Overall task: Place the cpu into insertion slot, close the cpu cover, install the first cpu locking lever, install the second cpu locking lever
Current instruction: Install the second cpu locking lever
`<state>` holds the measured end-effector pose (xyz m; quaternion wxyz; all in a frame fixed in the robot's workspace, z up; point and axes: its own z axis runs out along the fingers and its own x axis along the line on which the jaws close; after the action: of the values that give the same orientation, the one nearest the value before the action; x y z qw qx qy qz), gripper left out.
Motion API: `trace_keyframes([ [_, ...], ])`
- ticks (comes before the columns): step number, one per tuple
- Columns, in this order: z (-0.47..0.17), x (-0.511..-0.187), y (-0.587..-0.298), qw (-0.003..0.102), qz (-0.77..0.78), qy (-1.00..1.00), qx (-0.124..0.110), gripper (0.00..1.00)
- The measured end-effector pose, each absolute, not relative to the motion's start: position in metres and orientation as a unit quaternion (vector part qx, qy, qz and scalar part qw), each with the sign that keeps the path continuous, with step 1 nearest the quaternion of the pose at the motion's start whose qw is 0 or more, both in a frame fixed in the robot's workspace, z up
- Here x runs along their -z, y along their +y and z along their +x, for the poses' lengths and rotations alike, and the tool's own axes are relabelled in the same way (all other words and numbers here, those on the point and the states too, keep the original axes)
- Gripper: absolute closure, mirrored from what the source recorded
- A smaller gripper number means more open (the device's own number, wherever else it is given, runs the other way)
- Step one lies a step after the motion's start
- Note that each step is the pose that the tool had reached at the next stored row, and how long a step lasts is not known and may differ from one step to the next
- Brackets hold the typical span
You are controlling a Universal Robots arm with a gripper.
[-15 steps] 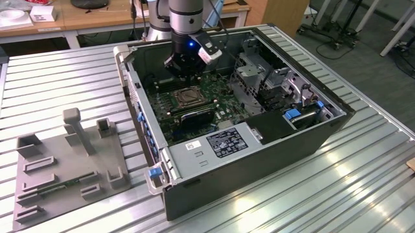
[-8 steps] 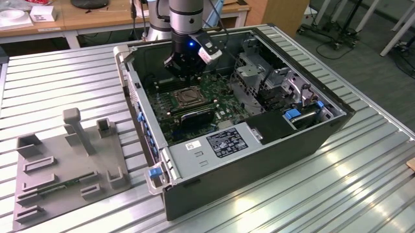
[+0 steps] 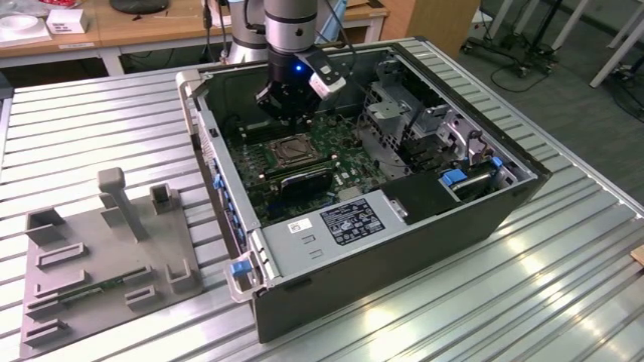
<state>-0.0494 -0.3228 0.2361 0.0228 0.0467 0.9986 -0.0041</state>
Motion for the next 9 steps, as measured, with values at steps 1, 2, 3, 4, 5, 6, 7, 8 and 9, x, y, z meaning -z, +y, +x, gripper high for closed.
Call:
trace_keyframes([
  [1, -0.0494, -0.2361, -0.3228, 0.023, 0.047, 0.999, 0.004, 0.90],
  [2, -0.0494, -0.2362, -0.3228, 0.023, 0.047, 0.999, 0.004, 0.90],
  [3, -0.0494, -0.2366, -0.3228, 0.023, 0.047, 0.999, 0.004, 0.90],
  [4, -0.0494, -0.2372, -0.3228, 0.023, 0.047, 0.999, 0.004, 0.90],
  [5, -0.0494, -0.2377, -0.3228, 0.023, 0.047, 0.999, 0.004, 0.90],
  [6, -0.0494, -0.2386, -0.3228, 0.023, 0.047, 0.999, 0.004, 0.90],
  [7, -0.0494, -0.2394, -0.3228, 0.023, 0.047, 0.999, 0.004, 0.90],
  [8, -0.0495, -0.2400, -0.3228, 0.023, 0.047, 0.999, 0.004, 0.90],
  [9, -0.0494, -0.2401, -0.3228, 0.023, 0.047, 0.999, 0.004, 0.90],
])
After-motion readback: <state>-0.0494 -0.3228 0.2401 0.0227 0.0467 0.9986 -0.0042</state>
